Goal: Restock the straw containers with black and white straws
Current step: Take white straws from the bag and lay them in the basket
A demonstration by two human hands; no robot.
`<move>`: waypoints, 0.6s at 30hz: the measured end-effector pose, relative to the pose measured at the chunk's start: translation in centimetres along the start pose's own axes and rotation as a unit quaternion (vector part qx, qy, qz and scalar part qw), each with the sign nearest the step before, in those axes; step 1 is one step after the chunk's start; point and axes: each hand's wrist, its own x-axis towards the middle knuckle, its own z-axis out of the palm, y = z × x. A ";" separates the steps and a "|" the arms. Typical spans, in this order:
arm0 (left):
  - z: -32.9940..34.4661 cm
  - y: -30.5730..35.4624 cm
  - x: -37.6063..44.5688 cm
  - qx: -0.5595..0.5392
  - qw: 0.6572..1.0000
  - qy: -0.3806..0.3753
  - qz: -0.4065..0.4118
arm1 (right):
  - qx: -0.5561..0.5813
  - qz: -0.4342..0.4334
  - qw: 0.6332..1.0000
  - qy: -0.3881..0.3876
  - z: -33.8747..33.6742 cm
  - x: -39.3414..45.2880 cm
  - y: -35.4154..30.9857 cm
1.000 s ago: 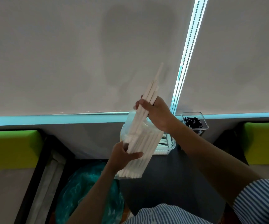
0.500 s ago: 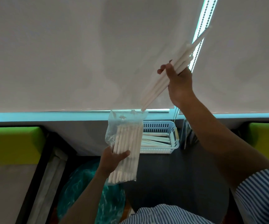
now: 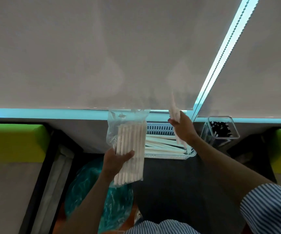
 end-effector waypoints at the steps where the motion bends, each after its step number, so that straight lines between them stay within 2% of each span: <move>1: -0.1 0.1 0.3 -0.002 1.000 0.001 0.000 | -0.029 0.001 0.999 -0.016 0.7 -0.1 0.9; 5: -0.8 0.2 1.3 -0.020 1.000 0.011 -0.002 | -0.118 -0.001 0.987 -0.105 3.4 0.3 3.9; 9: -1.7 0.0 1.9 -0.033 0.999 0.031 -0.017 | -0.218 0.016 0.958 -0.184 5.7 1.2 6.1; 18: -3.3 -0.5 1.8 -0.036 0.998 0.040 -0.037 | -0.359 0.020 0.895 -0.262 10.6 2.3 7.6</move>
